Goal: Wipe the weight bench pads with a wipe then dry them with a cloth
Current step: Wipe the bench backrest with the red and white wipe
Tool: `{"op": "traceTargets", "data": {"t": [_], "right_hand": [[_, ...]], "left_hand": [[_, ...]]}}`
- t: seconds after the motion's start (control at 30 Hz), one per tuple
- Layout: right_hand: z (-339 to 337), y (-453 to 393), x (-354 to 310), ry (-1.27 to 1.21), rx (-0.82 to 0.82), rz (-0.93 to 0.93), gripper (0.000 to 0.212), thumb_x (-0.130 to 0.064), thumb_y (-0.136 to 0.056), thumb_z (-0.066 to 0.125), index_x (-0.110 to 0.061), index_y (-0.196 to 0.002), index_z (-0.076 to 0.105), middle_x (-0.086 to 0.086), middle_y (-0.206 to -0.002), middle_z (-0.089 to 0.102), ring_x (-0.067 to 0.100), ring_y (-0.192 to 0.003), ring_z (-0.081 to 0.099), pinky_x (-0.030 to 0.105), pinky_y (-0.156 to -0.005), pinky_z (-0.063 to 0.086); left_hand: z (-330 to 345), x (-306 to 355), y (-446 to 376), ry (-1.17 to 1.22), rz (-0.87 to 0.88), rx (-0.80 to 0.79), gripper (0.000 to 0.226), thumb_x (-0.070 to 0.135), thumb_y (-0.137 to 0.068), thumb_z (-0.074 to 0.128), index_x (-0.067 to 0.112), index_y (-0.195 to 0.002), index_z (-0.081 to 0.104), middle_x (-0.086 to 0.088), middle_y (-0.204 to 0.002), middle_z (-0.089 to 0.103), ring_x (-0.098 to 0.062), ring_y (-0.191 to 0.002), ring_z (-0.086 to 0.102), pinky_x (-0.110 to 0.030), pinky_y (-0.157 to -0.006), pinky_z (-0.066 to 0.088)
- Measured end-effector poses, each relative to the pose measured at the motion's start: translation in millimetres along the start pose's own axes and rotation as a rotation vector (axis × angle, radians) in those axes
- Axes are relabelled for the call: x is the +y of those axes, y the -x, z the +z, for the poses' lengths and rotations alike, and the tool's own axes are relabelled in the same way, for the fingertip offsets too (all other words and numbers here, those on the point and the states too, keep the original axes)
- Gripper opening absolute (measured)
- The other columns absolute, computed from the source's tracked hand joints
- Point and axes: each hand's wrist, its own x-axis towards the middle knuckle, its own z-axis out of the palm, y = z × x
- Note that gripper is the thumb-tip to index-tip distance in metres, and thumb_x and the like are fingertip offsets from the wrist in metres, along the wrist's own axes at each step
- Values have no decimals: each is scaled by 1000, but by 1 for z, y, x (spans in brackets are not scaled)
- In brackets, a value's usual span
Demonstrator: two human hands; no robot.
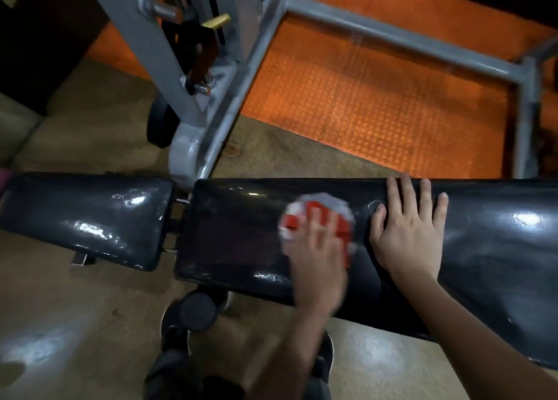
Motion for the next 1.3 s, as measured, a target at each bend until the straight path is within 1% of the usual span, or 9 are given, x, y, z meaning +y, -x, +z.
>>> {"op": "traceTargets", "data": {"t": [0.13,0.27,0.4,0.53,0.63,0.77,0.9,1.1,1.3], "right_hand": [[-2,2,1,-4,-23,-14,59,-36,-104,29,-11,-157,40,13,-164,37,37,-155,21,55,-127,6],[-1,3,2,-17,0,2,58,-35,-103,32,-10,-154,43,13,-161,41,38,-154,23,57,-127,8],[4,3,6,2,2,-3,56,-35,-106,31,-12,-156,41,13,-162,39,37,-155,22,56,-127,7],[10,3,6,18,38,-15,54,-34,-107,34,-12,-156,41,13,-162,39,38,-155,22,55,-127,5],[7,1,4,21,39,-20,54,-34,-107,34,-12,-156,40,13,-163,38,38,-155,22,55,-127,5],[-5,-1,-1,5,9,-4,57,-34,-105,32,-10,-156,41,14,-162,38,39,-154,23,57,-127,8],[-8,1,0,-20,-20,-1,58,-34,-104,31,-9,-155,42,15,-161,40,39,-154,24,57,-127,9],[-6,3,2,-31,-16,-24,56,-34,-105,32,-12,-154,44,15,-160,41,39,-154,25,54,-126,6],[-16,9,-39,-150,-128,-229,53,-31,-93,40,-12,-135,65,17,-149,56,38,-144,44,53,-123,29]], "left_hand": [[9,48,24,-34,92,-24,52,39,-109,27,37,-159,11,10,-168,1,-12,-155,-9,-36,-125,-7],[-13,-16,15,11,180,-127,50,39,-108,22,36,-158,22,13,-168,8,-7,-154,0,-31,-124,-6],[-39,-171,7,-14,-222,18,49,32,-108,25,27,-156,28,4,-165,21,-21,-151,19,-54,-116,32],[-56,-256,-19,73,-440,102,49,43,-107,22,34,-156,27,-2,-162,29,-30,-145,34,-55,-114,33],[-57,-235,-29,238,-581,251,52,32,-105,23,17,-152,39,-10,-159,34,-33,-145,32,-49,-116,28],[-51,-92,12,49,-305,144,49,35,-107,27,1,-140,42,-30,-138,44,-54,-122,46,-40,-92,49],[4,19,83,286,44,-195,51,38,-109,28,29,-159,24,0,-167,18,-26,-154,16,-47,-123,15],[-9,0,77,27,226,-188,49,51,-108,21,54,-154,5,22,-166,-5,-7,-154,-4,-29,-122,-11],[-31,-50,33,32,39,-208,49,46,-108,25,46,-156,15,26,-164,-7,-2,-153,-9,-35,-125,2]]}}
